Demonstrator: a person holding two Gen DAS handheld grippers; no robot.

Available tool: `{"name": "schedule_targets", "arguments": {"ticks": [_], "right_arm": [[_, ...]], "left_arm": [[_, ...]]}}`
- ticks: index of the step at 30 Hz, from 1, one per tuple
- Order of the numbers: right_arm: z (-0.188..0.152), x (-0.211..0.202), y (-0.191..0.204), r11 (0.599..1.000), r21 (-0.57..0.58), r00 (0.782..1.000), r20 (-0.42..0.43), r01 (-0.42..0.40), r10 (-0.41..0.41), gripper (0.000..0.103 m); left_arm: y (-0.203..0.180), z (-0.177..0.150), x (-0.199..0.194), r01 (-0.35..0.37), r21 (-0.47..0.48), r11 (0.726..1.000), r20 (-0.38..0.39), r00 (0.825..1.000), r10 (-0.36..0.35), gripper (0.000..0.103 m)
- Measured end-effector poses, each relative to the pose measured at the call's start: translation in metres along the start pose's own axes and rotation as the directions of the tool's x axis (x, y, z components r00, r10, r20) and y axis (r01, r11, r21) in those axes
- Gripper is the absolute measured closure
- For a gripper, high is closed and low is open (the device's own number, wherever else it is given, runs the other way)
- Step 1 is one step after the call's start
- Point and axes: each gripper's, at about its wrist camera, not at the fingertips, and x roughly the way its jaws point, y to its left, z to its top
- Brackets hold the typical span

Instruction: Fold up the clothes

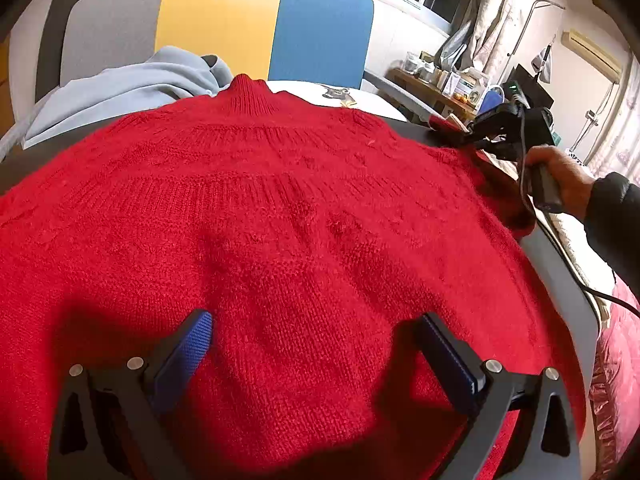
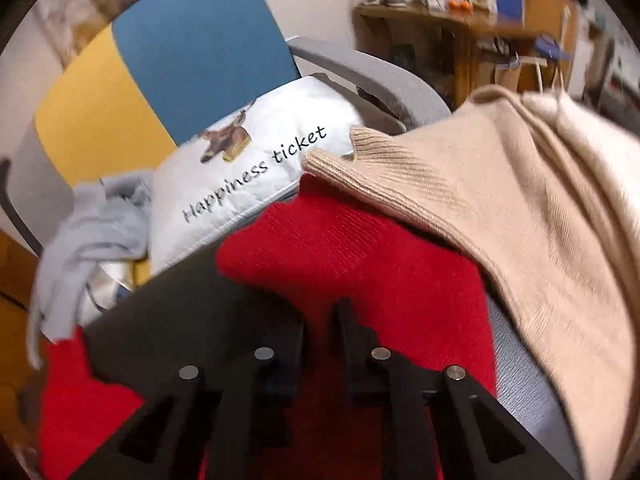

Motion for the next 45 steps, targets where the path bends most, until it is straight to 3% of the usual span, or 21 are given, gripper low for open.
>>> {"name": "schedule_targets", "arguments": {"ticks": [4, 9, 10, 11, 13, 14, 15, 20, 25, 26, 29, 31, 32, 34, 37, 39, 41, 45], "right_arm": [[-0.009, -0.031, 0.020, 0.988, -0.003, 0.987, 0.038, -0.154, 0.154, 0.095], [-0.023, -0.078, 0.060, 0.940, -0.072, 0.938, 0.084, -0.332, 0.338, 0.095], [-0.026, -0.086, 0.067, 0.942, -0.095, 0.939, 0.095, -0.323, 0.331, 0.095], [-0.027, -0.088, 0.072, 0.957, -0.127, 0.955, 0.107, -0.262, 0.276, 0.094], [-0.028, -0.086, 0.078, 0.974, -0.182, 0.980, 0.117, -0.138, 0.161, 0.071], [-0.027, -0.080, 0.078, 0.975, -0.203, 0.987, 0.107, -0.093, 0.117, 0.035], [-0.026, -0.072, 0.077, 0.973, -0.229, 0.992, 0.108, -0.033, 0.059, 0.013], [-0.021, -0.031, 0.073, 0.920, -0.328, 0.975, 0.124, 0.215, -0.184, 0.011], [-0.017, 0.016, 0.057, 0.899, -0.355, 0.964, 0.026, 0.257, -0.265, 0.011], [-0.018, 0.023, 0.051, 0.903, -0.342, 0.961, 0.006, 0.262, -0.276, 0.014], [-0.015, 0.019, 0.037, 0.928, -0.300, 0.973, 0.002, 0.220, -0.230, 0.040], [-0.013, 0.014, 0.029, 0.945, -0.272, 0.982, 0.007, 0.184, -0.189, 0.072], [-0.012, 0.012, 0.025, 0.952, -0.258, 0.986, 0.010, 0.166, -0.169, 0.093], [-0.008, 0.004, 0.018, 0.976, -0.197, 0.996, 0.010, 0.094, -0.093, 0.092], [-0.010, -0.012, 0.017, 0.989, -0.091, 0.993, 0.017, -0.113, 0.115, 0.093], [-0.020, -0.027, 0.026, 0.968, -0.073, 0.970, 0.021, -0.239, 0.241, 0.093], [-0.039, -0.043, 0.044, 0.929, -0.096, 0.933, 0.007, -0.356, 0.359, 0.093], [-0.098, -0.074, 0.085, 0.843, -0.159, 0.857, -0.061, -0.515, 0.512, 0.093]], "left_arm": [[0.002, 0.000, -0.001, 0.014, -0.010, 1.000, 0.006, 1.000, -0.014, 0.000], [0.005, 0.000, -0.002, 0.031, -0.028, 0.999, 0.013, 0.999, -0.030, 0.000], [0.005, 0.000, -0.002, 0.031, -0.028, 0.999, 0.012, 0.999, -0.031, 0.000], [0.005, 0.001, -0.002, 0.031, -0.028, 0.999, 0.012, 0.999, -0.031, 0.000], [0.005, 0.001, -0.002, 0.027, -0.026, 0.999, 0.010, 1.000, -0.027, 0.000], [0.004, 0.001, -0.002, 0.026, -0.025, 0.999, 0.010, 1.000, -0.025, 0.000], [0.004, 0.001, -0.002, 0.025, -0.024, 0.999, 0.010, 1.000, -0.025, 0.000], [0.005, 0.001, -0.002, 0.028, -0.027, 0.999, 0.013, 1.000, -0.028, 0.000], [0.005, 0.001, -0.002, 0.036, -0.038, 0.999, 0.019, 0.999, -0.035, 0.000], [0.005, 0.001, -0.002, 0.037, -0.040, 0.998, 0.020, 0.999, -0.037, 0.000], [0.006, 0.000, -0.003, 0.043, -0.047, 0.998, 0.024, 0.999, -0.042, 0.000], [0.006, 0.000, -0.003, 0.045, -0.051, 0.998, 0.026, 0.999, -0.043, 0.000], [0.006, 0.000, -0.003, 0.046, -0.052, 0.998, 0.028, 0.999, -0.045, 0.000], [0.006, 0.000, -0.003, 0.050, -0.055, 0.997, 0.030, 0.998, -0.048, 0.000], [0.007, 0.000, -0.003, 0.055, -0.060, 0.997, 0.033, 0.998, -0.053, 0.000], [0.008, 0.000, -0.003, 0.058, -0.062, 0.996, 0.035, 0.998, -0.056, 0.000], [0.008, 0.001, -0.003, 0.059, -0.064, 0.996, 0.035, 0.998, -0.057, 0.000], [0.010, 0.001, -0.004, 0.066, -0.070, 0.995, 0.035, 0.997, -0.064, 0.000]]}}
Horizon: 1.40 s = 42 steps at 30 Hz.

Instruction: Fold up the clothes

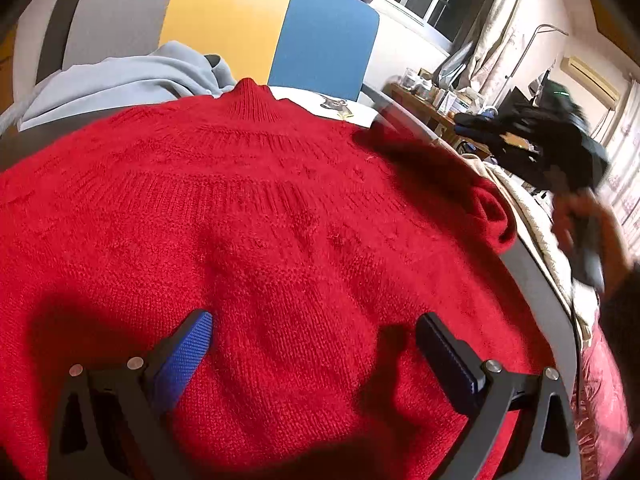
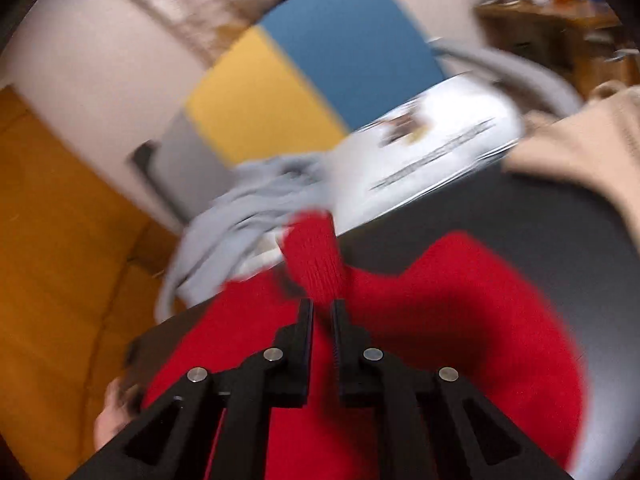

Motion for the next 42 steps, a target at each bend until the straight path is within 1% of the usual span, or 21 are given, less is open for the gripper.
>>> {"name": "schedule_targets", "arguments": {"ticks": [4, 8, 10, 12, 15, 16, 18, 19, 20, 21, 23, 24, 28, 31, 33, 34, 36, 39, 40, 41, 42], "right_arm": [[-0.065, 0.002, 0.041, 0.995, -0.093, 0.999, -0.044, -0.023, 0.019, 0.093], [-0.121, -0.010, 0.061, 0.990, -0.142, 1.000, -0.028, 0.001, -0.005, 0.088], [-0.143, -0.017, 0.063, 0.990, -0.137, 0.999, -0.028, 0.020, -0.024, 0.077], [-0.164, -0.023, 0.062, 0.987, -0.150, 0.997, -0.022, 0.067, -0.071, 0.051], [-0.185, -0.021, 0.058, 0.953, -0.236, 0.980, -0.020, 0.189, -0.200, 0.043], [-0.189, -0.019, 0.054, 0.942, -0.254, 0.972, -0.024, 0.220, -0.233, 0.041], [-0.197, -0.020, 0.050, 0.932, -0.274, 0.968, -0.015, 0.237, -0.250, 0.035], [-0.198, -0.020, 0.050, 0.931, -0.283, 0.969, -0.017, 0.232, -0.247, 0.030], [-0.198, -0.017, 0.051, 0.930, -0.293, 0.970, -0.028, 0.223, -0.241, 0.016], [-0.198, -0.014, 0.053, 0.926, -0.309, 0.970, -0.038, 0.216, -0.239, 0.008], [-0.203, -0.007, 0.062, 0.897, -0.368, 0.958, -0.048, 0.245, -0.281, 0.001], [-0.206, -0.003, 0.067, 0.878, -0.399, 0.950, -0.051, 0.263, -0.308, 0.000], [-0.217, 0.004, 0.078, 0.805, -0.486, 0.916, -0.020, 0.341, -0.400, 0.000], [-0.216, -0.001, 0.073, 0.828, -0.461, 0.929, -0.019, 0.320, -0.370, 0.000], [-0.215, -0.005, 0.069, 0.844, -0.444, 0.938, -0.019, 0.302, -0.346, 0.000], [-0.214, -0.005, 0.068, 0.846, -0.441, 0.940, -0.018, 0.299, -0.342, 0.000], [-0.212, -0.004, 0.065, 0.850, -0.437, 0.942, -0.017, 0.294, -0.334, 0.000], [-0.205, 0.001, 0.062, 0.848, -0.440, 0.941, -0.016, 0.297, -0.338, 0.000], [-0.204, 0.003, 0.063, 0.846, -0.442, 0.940, -0.016, 0.299, -0.341, 0.000], [-0.204, 0.004, 0.063, 0.843, -0.445, 0.938, -0.017, 0.302, -0.345, 0.000], [-0.203, 0.005, 0.063, 0.840, -0.448, 0.936, -0.018, 0.306, -0.351, 0.000]], "left_arm": [[0.003, 0.002, -0.002, 0.023, -0.023, 0.999, -0.003, 1.000, -0.023, 0.000], [0.010, 0.033, 0.006, 0.108, -0.138, 0.985, -0.016, 0.994, -0.111, 0.002], [0.013, 0.048, 0.010, 0.149, -0.195, 0.969, -0.019, 0.988, -0.156, 0.002], [0.016, 0.063, 0.013, 0.188, -0.252, 0.949, -0.019, 0.980, -0.200, 0.002], [0.020, 0.087, 0.020, 0.241, -0.329, 0.913, -0.016, 0.965, -0.260, 0.003], [0.013, 0.100, 0.028, 0.227, -0.305, 0.925, -0.026, 0.969, -0.246, 0.003], [-0.004, 0.120, 0.043, 0.207, -0.250, 0.946, -0.046, 0.973, -0.225, 0.003], [-0.015, 0.132, 0.054, 0.192, -0.220, 0.956, -0.057, 0.976, -0.209, 0.003], [-0.023, 0.139, 0.062, 0.188, -0.200, 0.962, -0.072, 0.976, -0.206, 0.003], [-0.030, 0.146, 0.071, 0.183, -0.181, 0.966, -0.087, 0.976, -0.201, 0.003], [-0.042, 0.158, 0.092, 0.158, -0.146, 0.977, -0.123, 0.977, -0.176, 0.003], [-0.048, 0.163, 0.102, 0.145, -0.130, 0.981, -0.142, 0.976, -0.163, 0.003], [-0.052, 0.177, 0.142, 0.107, -0.120, 0.987, -0.242, 0.961, -0.134, 0.017], [-0.058, 0.181, 0.157, 0.133, -0.112, 0.985, -0.276, 0.948, -0.159, 0.019], [-0.062, 0.183, 0.163, 0.138, -0.100, 0.985, -0.290, 0.943, -0.161, 0.025], [-0.064, 0.184, 0.165, 0.134, -0.093, 0.987, -0.294, 0.943, -0.156, 0.031], [-0.066, 0.184, 0.168, 0.132, -0.086, 0.987, -0.310, 0.939, -0.153, 0.034], [-0.064, 0.188, 0.173, 0.128, -0.123, 0.984, -0.322, 0.933, -0.161, 0.063], [-0.064, 0.189, 0.176, 0.133, -0.150, 0.980, -0.333, 0.926, -0.177, 0.084], [-0.063, 0.189, 0.177, 0.133, -0.172, 0.976, -0.339, 0.922, -0.186, 0.098], [-0.066, 0.189, 0.179, 0.124, -0.178, 0.976, -0.350, 0.919, -0.181, 0.098]]}}
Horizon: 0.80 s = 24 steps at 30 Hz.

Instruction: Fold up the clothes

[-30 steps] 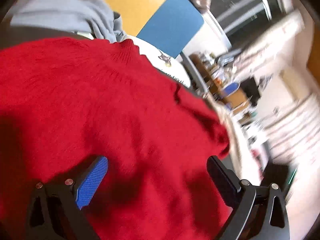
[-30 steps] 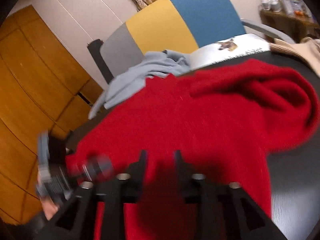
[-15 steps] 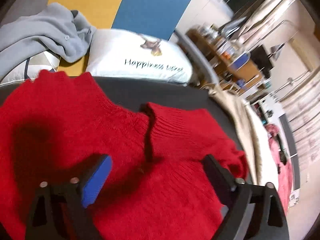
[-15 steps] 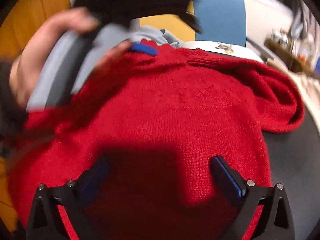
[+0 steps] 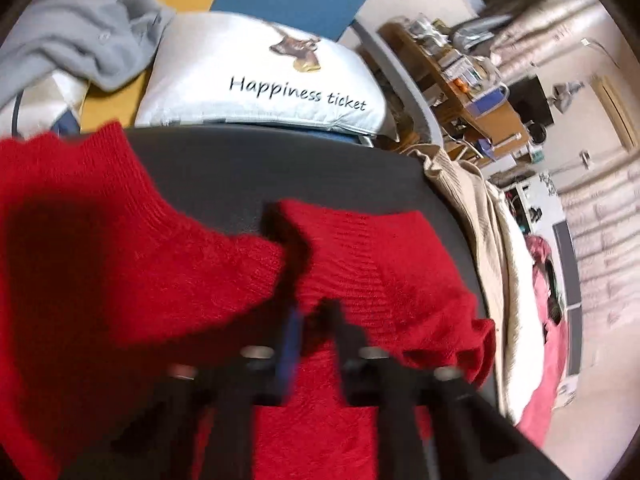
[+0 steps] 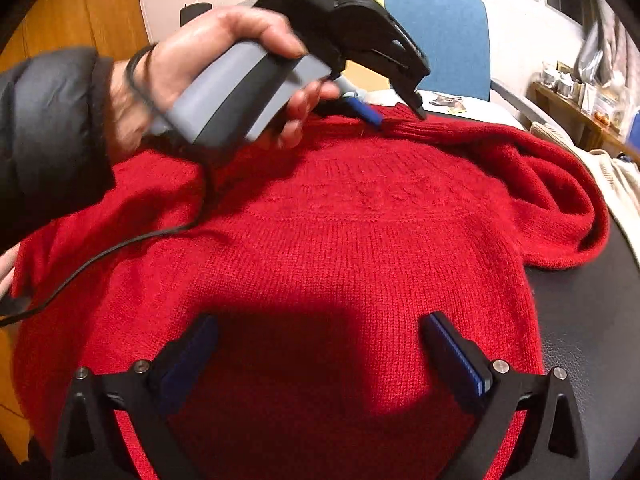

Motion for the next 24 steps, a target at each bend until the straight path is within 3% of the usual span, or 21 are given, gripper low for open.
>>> {"name": "schedule_targets", "arguments": {"ticks": [4, 8, 15, 18, 22, 24], "right_arm": [[0.006, 0.004, -0.001, 1.000, -0.015, 1.000, -0.024, 0.006, -0.006, 0.000], [0.019, -0.002, -0.010, 1.000, 0.030, 1.000, 0.013, -0.004, 0.004, 0.000], [0.042, 0.028, -0.027, 0.997, 0.045, 0.998, -0.028, 0.058, -0.057, 0.000], [0.051, 0.040, -0.035, 0.995, 0.051, 0.996, -0.045, 0.085, -0.082, 0.000], [0.062, 0.054, -0.043, 0.992, 0.058, 0.992, -0.065, 0.115, -0.111, 0.000], [0.061, 0.053, -0.042, 0.992, 0.060, 0.992, -0.063, 0.114, -0.110, 0.000]], "left_arm": [[-0.022, -0.002, -0.019, 0.035, 0.078, 0.996, 0.059, 0.997, -0.040, 0.099], [-0.046, 0.001, -0.069, 0.117, 0.161, 0.980, 0.162, 0.976, -0.143, 0.099], [-0.065, -0.001, -0.139, 0.147, 0.253, 0.956, 0.245, 0.946, -0.211, 0.099], [-0.061, -0.007, -0.169, 0.202, 0.266, 0.942, 0.304, 0.910, -0.281, 0.099], [-0.051, -0.031, -0.218, 0.267, 0.340, 0.902, 0.369, 0.844, -0.389, 0.099], [-0.046, -0.044, -0.232, 0.249, 0.362, 0.898, 0.380, 0.841, -0.386, 0.099]]}}
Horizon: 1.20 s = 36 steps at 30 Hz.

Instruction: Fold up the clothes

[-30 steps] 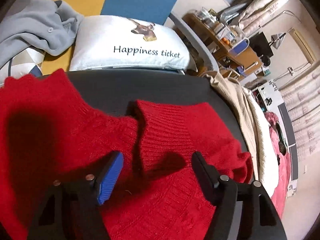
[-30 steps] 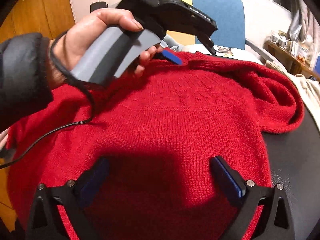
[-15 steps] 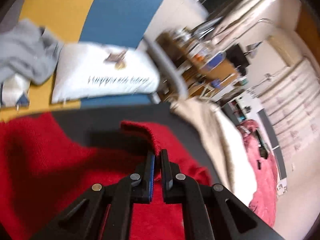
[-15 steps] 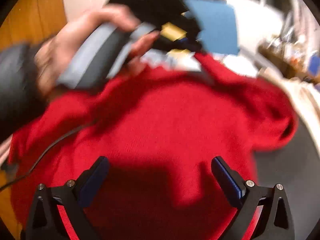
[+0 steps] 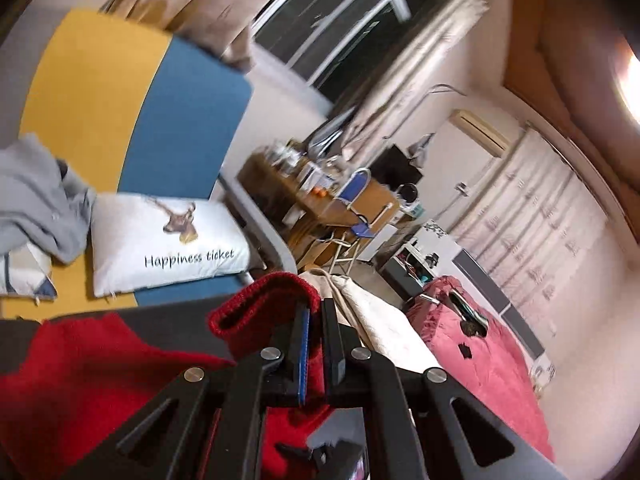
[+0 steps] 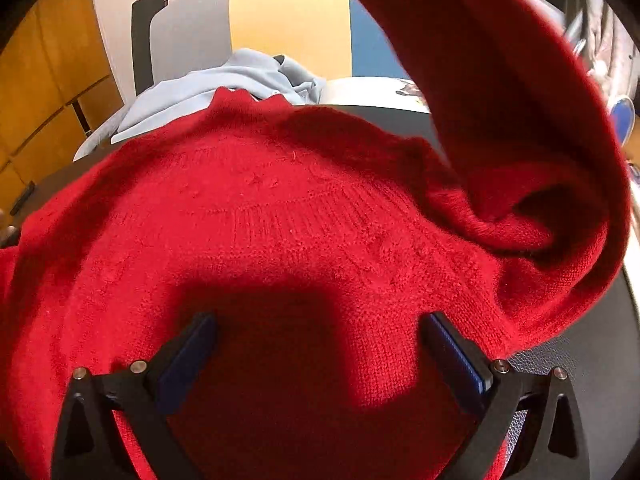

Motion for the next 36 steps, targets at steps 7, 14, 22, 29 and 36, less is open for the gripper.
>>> {"name": "schedule_targets", "arguments": {"ticks": [7, 14, 22, 29, 36], "right_arm": [[-0.005, -0.005, 0.004, 1.000, 0.006, 1.000, 0.008, -0.006, 0.006, 0.000], [-0.008, -0.013, 0.010, 0.999, -0.014, 0.999, -0.023, -0.040, 0.040, 0.000], [-0.043, -0.049, 0.017, 0.987, -0.003, 0.987, -0.006, -0.159, 0.159, 0.000], [-0.052, -0.045, 0.014, 0.981, 0.024, 0.981, 0.042, -0.191, 0.189, 0.000], [-0.057, -0.049, 0.005, 0.968, 0.061, 0.968, 0.076, -0.242, 0.238, 0.000]], "left_arm": [[0.041, -0.046, -0.054, -0.121, -0.050, 0.991, -0.005, 0.993, 0.121, 0.099], [0.110, -0.127, -0.099, -0.215, -0.234, 0.948, -0.037, 0.976, 0.213, 0.099], [0.142, -0.211, -0.131, -0.192, -0.344, 0.919, -0.108, 0.980, 0.165, 0.099], [0.124, -0.237, -0.170, -0.023, -0.317, 0.948, -0.082, 0.997, -0.003, 0.091], [0.175, -0.206, -0.157, -0.166, -0.447, 0.879, -0.166, 0.981, 0.100, 0.072]]}}
